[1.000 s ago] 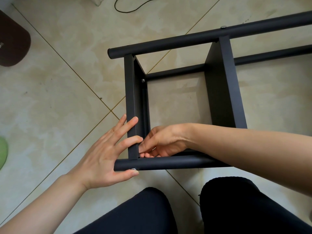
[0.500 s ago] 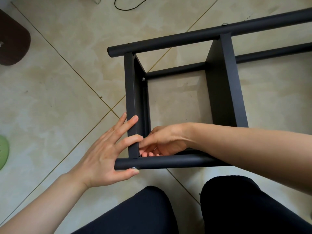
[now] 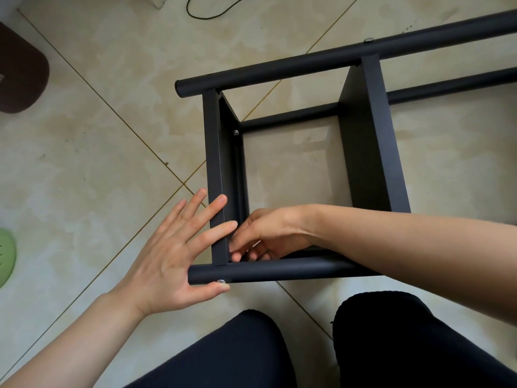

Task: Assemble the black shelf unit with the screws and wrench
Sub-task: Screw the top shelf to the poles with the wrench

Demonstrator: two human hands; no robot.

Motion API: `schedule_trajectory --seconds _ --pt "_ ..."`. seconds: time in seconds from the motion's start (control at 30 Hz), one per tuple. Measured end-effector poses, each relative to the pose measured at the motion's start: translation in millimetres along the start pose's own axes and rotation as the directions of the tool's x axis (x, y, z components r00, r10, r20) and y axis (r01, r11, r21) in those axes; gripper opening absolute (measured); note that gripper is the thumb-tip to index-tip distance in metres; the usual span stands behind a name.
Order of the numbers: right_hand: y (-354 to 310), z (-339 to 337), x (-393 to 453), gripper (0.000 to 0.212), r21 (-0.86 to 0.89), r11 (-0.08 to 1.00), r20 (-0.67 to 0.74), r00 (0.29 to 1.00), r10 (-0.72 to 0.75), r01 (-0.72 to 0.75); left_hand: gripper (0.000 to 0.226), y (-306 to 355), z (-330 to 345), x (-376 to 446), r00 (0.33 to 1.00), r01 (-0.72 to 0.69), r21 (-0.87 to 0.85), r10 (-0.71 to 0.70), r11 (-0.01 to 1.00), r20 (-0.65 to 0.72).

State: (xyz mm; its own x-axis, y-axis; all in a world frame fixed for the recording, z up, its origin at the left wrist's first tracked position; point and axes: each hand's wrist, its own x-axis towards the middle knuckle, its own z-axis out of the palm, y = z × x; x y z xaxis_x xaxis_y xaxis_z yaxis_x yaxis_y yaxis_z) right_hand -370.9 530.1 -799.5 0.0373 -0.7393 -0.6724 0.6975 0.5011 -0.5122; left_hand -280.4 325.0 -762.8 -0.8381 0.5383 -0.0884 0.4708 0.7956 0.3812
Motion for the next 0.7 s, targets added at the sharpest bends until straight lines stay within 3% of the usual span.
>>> schedule_trajectory --seconds 0.3,0.53,0.7 --pt "-0.6 4.7 2.9 0.009 -0.06 0.998 0.002 0.999 0.036 -0.036 0.078 0.2 -0.1 -0.2 1.0 0.002 -0.029 -0.001 1.0 0.01" --pt "-3.6 -3.3 0.9 0.015 -0.052 0.993 0.035 0.993 0.11 -0.108 0.077 1.6 -1.5 0.7 1.0 0.018 -0.044 -0.017 0.999 0.02" --pt "-0.2 0.8 4.1 0.02 -0.074 0.996 0.02 0.998 0.051 -0.05 0.075 2.3 -2.0 0.7 0.999 0.031 -0.046 -0.03 0.998 0.032"
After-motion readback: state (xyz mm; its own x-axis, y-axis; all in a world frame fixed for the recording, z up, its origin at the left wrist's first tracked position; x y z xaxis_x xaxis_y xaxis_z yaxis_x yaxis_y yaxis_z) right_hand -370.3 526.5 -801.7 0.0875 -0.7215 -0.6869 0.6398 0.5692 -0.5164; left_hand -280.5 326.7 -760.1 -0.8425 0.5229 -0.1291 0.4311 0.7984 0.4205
